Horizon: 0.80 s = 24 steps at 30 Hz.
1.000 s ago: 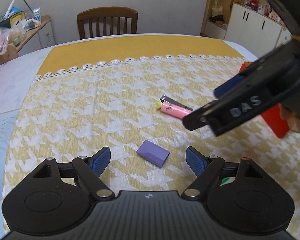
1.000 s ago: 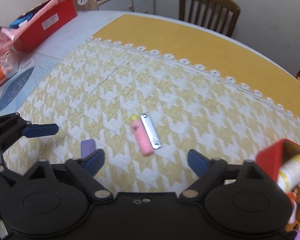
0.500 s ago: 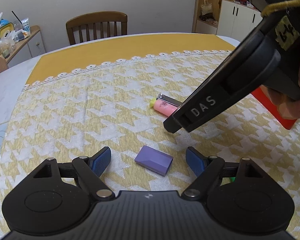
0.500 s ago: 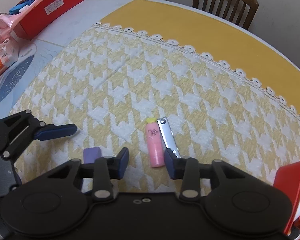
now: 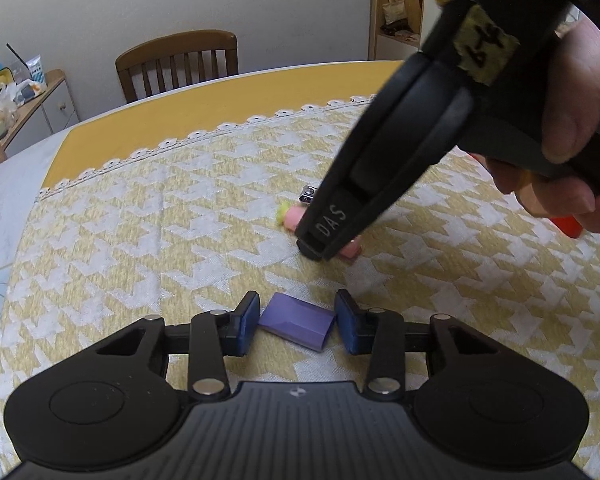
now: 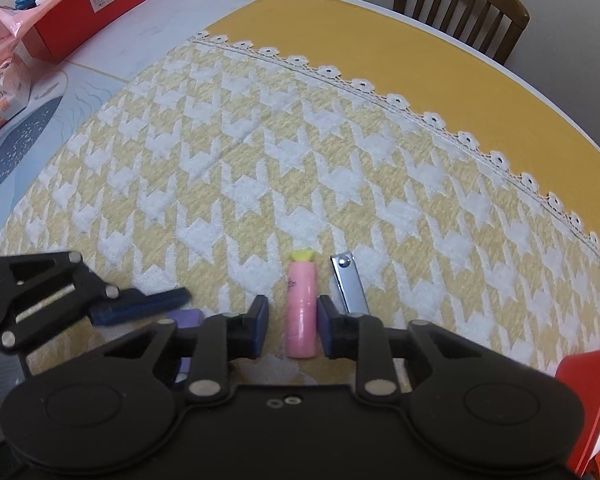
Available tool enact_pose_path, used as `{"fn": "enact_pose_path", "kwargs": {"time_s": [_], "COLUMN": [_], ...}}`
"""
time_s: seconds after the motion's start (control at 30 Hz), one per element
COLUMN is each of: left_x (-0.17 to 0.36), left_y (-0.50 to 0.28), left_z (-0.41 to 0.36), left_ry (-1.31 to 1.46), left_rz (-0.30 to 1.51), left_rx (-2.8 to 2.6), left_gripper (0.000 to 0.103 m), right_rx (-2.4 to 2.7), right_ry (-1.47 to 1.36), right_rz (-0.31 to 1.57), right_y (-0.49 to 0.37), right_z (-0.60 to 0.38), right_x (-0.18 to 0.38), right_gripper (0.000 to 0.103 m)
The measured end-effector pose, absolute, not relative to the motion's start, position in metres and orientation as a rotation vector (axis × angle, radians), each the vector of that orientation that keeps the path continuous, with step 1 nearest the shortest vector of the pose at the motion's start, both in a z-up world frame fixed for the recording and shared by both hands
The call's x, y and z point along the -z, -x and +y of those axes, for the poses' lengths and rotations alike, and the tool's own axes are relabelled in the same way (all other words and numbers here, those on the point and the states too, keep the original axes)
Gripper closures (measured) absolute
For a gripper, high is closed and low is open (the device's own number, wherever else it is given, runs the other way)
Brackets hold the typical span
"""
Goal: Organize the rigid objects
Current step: 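Move the left gripper to the purple eraser while the right gripper grasps the pink lighter, then carry the purple eraser and pink lighter into the red tin and open both grippers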
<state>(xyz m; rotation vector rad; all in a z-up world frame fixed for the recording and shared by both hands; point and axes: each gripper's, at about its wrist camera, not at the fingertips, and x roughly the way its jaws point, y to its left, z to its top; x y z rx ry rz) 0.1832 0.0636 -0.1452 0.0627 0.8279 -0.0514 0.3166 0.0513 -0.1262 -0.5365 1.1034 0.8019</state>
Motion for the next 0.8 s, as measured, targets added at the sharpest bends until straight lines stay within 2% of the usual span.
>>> {"fn": "enact_pose_path", "kwargs": {"time_s": [0.03, 0.8], "left_x": [0.145, 0.123], "left_y": [-0.183, -0.158], "left_z": [0.064, 0.083], "left_ry": [-0.061, 0.018], "left_rz": [0.829, 0.857], "left_rx": [0.051, 0.013], "left_gripper": [0.063, 0.063], "right_rx": [-0.798, -0.841], "right_ry": [0.538, 0.530], "right_rz": [1.102, 1.101], "right_y": [-0.316, -0.273], "right_z": [0.052, 0.038], "right_x": [0.126, 0.090], "right_gripper": [0.088, 0.089]}}
